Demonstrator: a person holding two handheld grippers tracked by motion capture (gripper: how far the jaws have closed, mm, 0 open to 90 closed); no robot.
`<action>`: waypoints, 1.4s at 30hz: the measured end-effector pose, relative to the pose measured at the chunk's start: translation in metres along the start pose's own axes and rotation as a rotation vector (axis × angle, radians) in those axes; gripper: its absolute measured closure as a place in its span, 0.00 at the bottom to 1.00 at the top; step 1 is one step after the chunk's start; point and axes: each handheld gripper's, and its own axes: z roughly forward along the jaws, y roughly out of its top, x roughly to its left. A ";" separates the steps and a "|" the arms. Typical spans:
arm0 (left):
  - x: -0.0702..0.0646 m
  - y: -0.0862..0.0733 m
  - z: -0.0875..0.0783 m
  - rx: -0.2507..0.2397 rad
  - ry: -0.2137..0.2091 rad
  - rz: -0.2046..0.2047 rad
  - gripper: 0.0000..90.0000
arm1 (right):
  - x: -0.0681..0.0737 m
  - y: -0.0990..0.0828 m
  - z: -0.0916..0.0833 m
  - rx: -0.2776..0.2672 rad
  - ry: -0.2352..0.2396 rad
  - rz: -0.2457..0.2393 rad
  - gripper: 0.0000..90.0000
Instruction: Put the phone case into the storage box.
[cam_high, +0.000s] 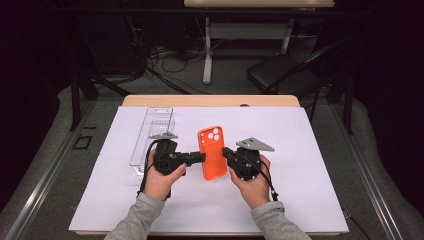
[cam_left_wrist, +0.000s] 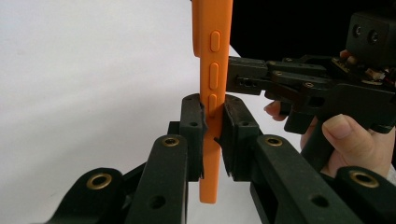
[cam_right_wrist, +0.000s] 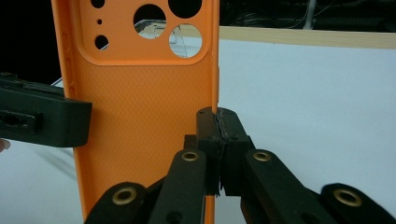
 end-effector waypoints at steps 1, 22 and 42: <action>0.000 0.000 0.000 0.001 0.000 0.000 0.89 | 0.000 0.000 0.000 0.000 0.000 0.000 0.98; 0.000 0.000 -0.002 -0.004 -0.008 -0.010 0.90 | -0.001 0.000 0.001 0.005 0.018 0.007 0.98; 0.001 -0.001 -0.002 -0.010 -0.011 -0.011 0.90 | -0.002 0.001 0.000 -0.003 0.051 0.007 0.89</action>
